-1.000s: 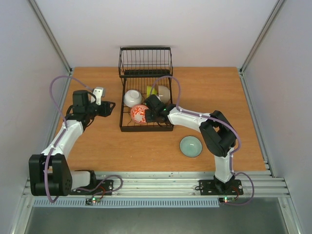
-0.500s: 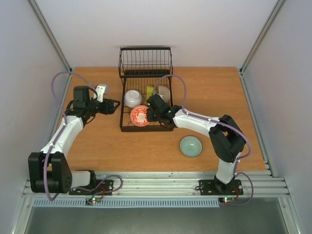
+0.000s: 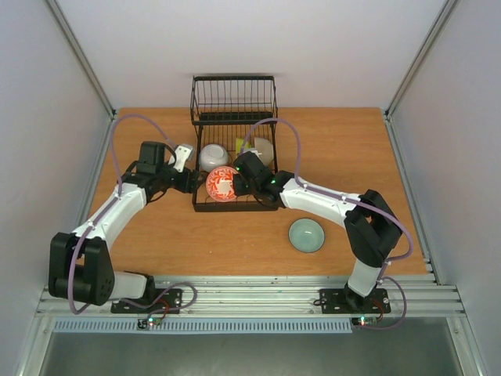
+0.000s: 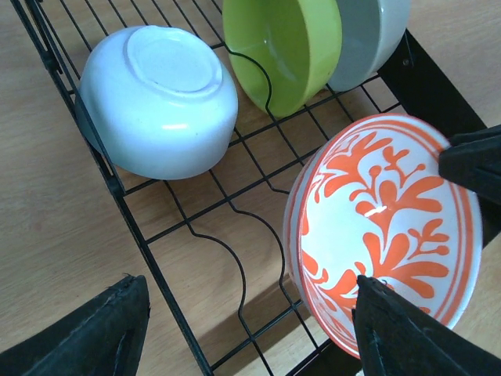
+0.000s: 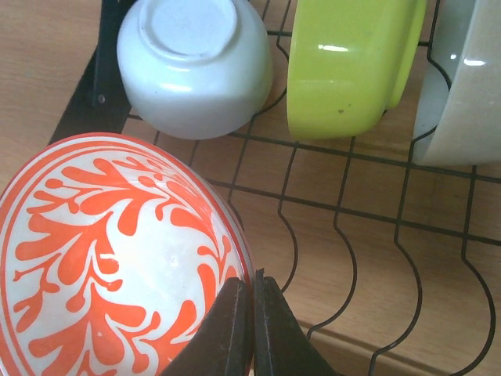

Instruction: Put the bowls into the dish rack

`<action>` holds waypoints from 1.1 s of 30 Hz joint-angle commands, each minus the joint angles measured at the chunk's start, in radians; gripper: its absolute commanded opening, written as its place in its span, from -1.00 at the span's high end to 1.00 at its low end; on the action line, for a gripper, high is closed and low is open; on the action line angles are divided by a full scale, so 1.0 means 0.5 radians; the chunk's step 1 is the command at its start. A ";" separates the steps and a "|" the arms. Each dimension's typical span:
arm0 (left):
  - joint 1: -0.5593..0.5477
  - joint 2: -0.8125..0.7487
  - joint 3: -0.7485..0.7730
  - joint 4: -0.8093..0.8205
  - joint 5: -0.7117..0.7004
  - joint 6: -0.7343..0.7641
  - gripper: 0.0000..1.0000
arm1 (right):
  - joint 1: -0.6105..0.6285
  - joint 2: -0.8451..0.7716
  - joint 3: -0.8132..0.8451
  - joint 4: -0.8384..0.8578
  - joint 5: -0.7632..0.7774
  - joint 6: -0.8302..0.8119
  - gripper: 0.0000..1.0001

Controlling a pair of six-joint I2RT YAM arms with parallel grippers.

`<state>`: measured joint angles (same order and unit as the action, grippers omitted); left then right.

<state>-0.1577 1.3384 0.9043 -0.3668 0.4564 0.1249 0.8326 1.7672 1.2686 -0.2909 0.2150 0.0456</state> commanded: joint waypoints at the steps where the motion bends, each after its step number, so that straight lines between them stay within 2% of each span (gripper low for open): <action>1: -0.018 0.065 0.085 -0.024 -0.042 0.056 -0.43 | 0.023 -0.143 0.037 0.151 0.044 -0.030 0.98; 14: -0.019 0.106 0.093 -0.035 0.014 0.066 -0.39 | 0.100 -0.172 0.137 0.207 0.012 -0.134 0.98; 18: -0.019 0.109 0.081 -0.027 0.059 0.080 -0.16 | 0.119 -0.160 0.163 0.246 -0.079 -0.137 0.98; 21: -0.019 0.115 0.081 -0.032 0.086 0.088 0.09 | 0.143 -0.138 0.204 0.252 -0.099 -0.167 0.98; 26: -0.019 0.103 0.078 -0.037 0.097 0.102 0.89 | 0.159 -0.114 0.250 0.249 -0.096 -0.192 0.98; 27: -0.019 0.103 0.078 -0.039 0.094 0.100 0.98 | 0.160 -0.114 0.253 0.250 -0.094 -0.193 0.98; 33: -0.019 0.052 0.030 0.010 0.104 0.106 0.99 | 0.158 -0.139 0.244 0.186 -0.023 -0.227 0.94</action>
<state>-0.1589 1.3918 0.9260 -0.3859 0.4698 0.1375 0.9146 1.7325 1.3502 -0.2493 0.1825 -0.0433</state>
